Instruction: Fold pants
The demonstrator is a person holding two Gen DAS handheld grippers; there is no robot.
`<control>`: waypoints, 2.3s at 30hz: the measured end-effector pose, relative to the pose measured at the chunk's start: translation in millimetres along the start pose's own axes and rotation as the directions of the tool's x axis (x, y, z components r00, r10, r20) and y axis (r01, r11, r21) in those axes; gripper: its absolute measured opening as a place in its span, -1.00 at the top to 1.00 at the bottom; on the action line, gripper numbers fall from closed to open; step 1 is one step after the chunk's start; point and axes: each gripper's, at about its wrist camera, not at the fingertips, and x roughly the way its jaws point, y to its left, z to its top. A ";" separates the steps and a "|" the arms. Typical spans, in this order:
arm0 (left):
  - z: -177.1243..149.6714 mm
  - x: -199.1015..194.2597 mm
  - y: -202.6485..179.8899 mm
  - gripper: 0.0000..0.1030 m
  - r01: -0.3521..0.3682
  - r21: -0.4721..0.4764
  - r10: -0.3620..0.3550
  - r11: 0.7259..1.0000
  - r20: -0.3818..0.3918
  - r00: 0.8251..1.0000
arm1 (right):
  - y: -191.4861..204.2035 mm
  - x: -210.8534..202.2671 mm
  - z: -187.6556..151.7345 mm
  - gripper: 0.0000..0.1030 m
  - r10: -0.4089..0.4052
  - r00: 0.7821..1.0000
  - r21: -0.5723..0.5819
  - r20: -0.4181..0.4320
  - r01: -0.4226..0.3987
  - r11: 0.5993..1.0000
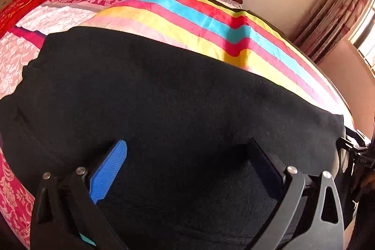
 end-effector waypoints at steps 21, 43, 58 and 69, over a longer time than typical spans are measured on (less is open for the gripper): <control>-113.4 -2.6 -244.0 -0.97 0.045 0.546 -0.018 0.837 -0.056 0.998 | -157.5 -25.2 -103.8 -0.90 -0.119 0.990 0.411 -0.079 0.141 0.901; -183.2 -30.6 -326.3 -0.97 0.048 0.665 -0.039 0.745 -0.029 0.999 | -212.3 -63.3 -224.0 -0.91 -0.153 0.927 0.446 -0.343 0.304 0.842; -207.5 -36.9 -354.7 -0.97 0.067 0.711 -0.070 0.700 -0.025 0.997 | -178.8 -98.5 -264.7 -0.91 -0.201 0.949 0.489 -0.242 0.298 0.820; -203.3 -38.5 -323.8 -0.97 0.108 0.623 -0.088 0.774 -0.064 0.994 | -144.1 -124.2 -283.7 -0.91 -0.266 0.930 0.496 -0.254 0.361 0.789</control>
